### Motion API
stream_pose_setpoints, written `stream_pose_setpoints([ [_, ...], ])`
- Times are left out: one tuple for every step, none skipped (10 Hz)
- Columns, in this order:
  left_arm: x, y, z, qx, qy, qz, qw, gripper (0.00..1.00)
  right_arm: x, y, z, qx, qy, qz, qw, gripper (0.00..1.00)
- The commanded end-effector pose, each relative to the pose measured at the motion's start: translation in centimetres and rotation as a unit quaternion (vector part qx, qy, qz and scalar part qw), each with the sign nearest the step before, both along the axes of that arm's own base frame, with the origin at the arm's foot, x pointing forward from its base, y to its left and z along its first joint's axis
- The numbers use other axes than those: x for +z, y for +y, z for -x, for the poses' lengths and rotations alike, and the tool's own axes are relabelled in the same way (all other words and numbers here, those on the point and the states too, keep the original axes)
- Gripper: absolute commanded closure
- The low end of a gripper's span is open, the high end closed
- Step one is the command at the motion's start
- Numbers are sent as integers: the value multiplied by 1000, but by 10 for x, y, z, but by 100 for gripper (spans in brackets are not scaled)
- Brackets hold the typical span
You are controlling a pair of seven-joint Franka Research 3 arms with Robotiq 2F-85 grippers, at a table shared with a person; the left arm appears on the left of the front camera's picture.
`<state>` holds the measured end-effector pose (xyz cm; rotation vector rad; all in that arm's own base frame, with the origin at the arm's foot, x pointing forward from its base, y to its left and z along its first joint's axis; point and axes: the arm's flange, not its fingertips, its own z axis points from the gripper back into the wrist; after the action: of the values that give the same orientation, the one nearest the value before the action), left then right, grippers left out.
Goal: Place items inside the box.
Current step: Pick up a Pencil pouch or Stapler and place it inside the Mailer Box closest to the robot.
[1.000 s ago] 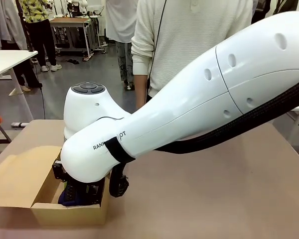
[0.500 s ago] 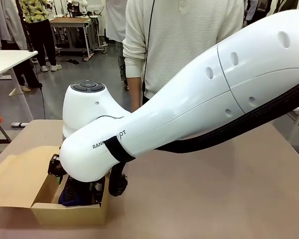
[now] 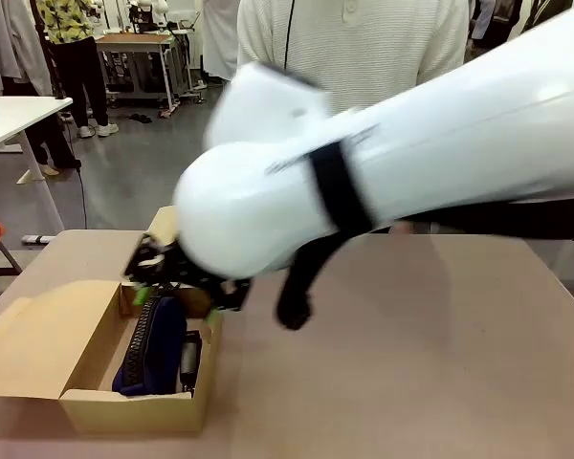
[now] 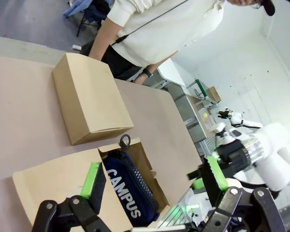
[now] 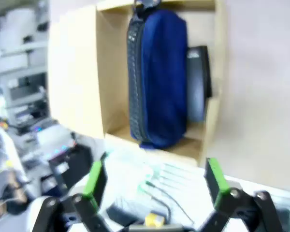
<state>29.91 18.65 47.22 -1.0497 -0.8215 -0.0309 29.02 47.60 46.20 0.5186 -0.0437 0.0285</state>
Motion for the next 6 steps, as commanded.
stream_pose_setpoints([
  [0,-1,0,0,-14,4,1000,0,17,-121,21,-27,15,-31,999,0],
  [0,-1,0,0,-14,4,1000,0,12,-136,33,-64,1,-45,997,0],
  [0,-1,0,0,-14,4,1000,0,13,-48,8,-13,5,-23,1000,0],
  [0,-1,0,0,-14,4,1000,0,13,-48,8,-13,5,-23,1000,0],
  [0,-1,0,0,-14,4,1000,0,13,-48,8,-13,5,-23,1000,0],
  [0,-1,0,0,-14,4,1000,0,13,-48,8,-13,5,-23,1000,0],
])
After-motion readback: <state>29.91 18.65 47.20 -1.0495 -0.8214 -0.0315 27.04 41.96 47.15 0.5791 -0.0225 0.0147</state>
